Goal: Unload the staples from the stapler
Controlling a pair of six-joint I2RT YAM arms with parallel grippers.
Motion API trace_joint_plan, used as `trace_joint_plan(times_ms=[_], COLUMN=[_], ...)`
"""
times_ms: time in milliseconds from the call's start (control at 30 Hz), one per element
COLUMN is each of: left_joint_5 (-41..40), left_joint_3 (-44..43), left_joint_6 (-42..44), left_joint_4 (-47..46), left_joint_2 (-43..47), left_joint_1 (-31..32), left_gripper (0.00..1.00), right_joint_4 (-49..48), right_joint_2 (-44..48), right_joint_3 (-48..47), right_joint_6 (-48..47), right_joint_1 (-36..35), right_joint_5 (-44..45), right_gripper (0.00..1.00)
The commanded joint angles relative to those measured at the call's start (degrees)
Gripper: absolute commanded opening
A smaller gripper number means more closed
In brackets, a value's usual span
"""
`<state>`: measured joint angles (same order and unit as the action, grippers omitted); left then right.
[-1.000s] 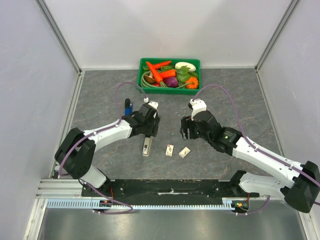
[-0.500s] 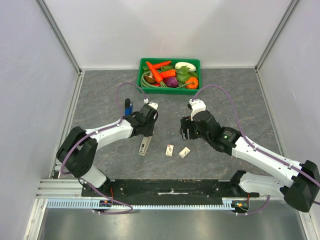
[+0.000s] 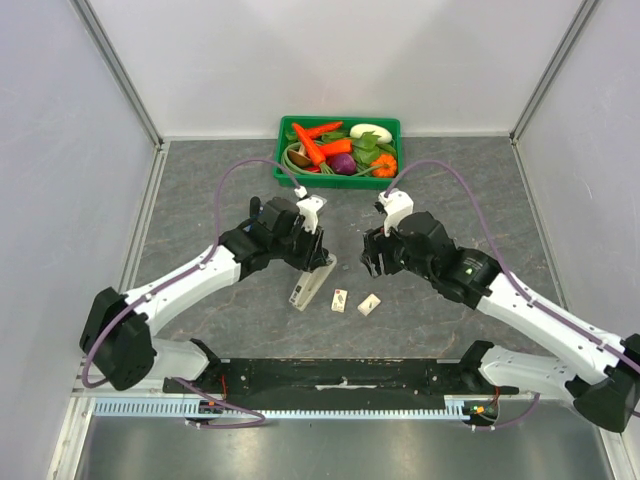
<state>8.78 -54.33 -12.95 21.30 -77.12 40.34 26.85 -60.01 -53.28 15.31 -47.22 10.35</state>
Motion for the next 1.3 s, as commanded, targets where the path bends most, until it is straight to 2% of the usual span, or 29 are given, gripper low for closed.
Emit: trace_joint_plan(times_ms=[0,167,267,467,967,1267], left_joint_5=[16.4,27.5,33.8,41.7,47.0,49.6], left_joint_3=[-4.4,-4.7,-4.0,-2.7,-1.7,-2.3], left_joint_6=[4.9,6.5,6.8,6.0,2.8,1.8], left_joint_4=[1.2,3.2,2.1,-0.6,-5.3,-6.9], left_joint_2=[5.4,9.4,12.3,17.3,20.7,21.3], left_joint_1=[0.4,0.4,0.4,0.4,1.0,1.5], left_gripper=[0.02,0.02,0.02,0.02,0.02,0.02], right_joint_4=[3.3,5.9,7.6,8.7,5.9,4.7], right_joint_2=[2.8,4.7,5.3,5.4,1.5,0.7], right_joint_3=[-6.6,-10.4,-11.8,-13.3,-13.8,-13.3], right_joint_6=[-7.2,-11.4,-12.8,-13.0,-10.9,-11.6], right_joint_1=[0.1,0.1,0.0,-0.1,-2.9,-4.0], right_joint_5=[-12.5,-26.1,-30.8,-39.1,-43.7,-45.4], right_gripper=[0.69,0.66,0.65,0.56,0.54,0.46])
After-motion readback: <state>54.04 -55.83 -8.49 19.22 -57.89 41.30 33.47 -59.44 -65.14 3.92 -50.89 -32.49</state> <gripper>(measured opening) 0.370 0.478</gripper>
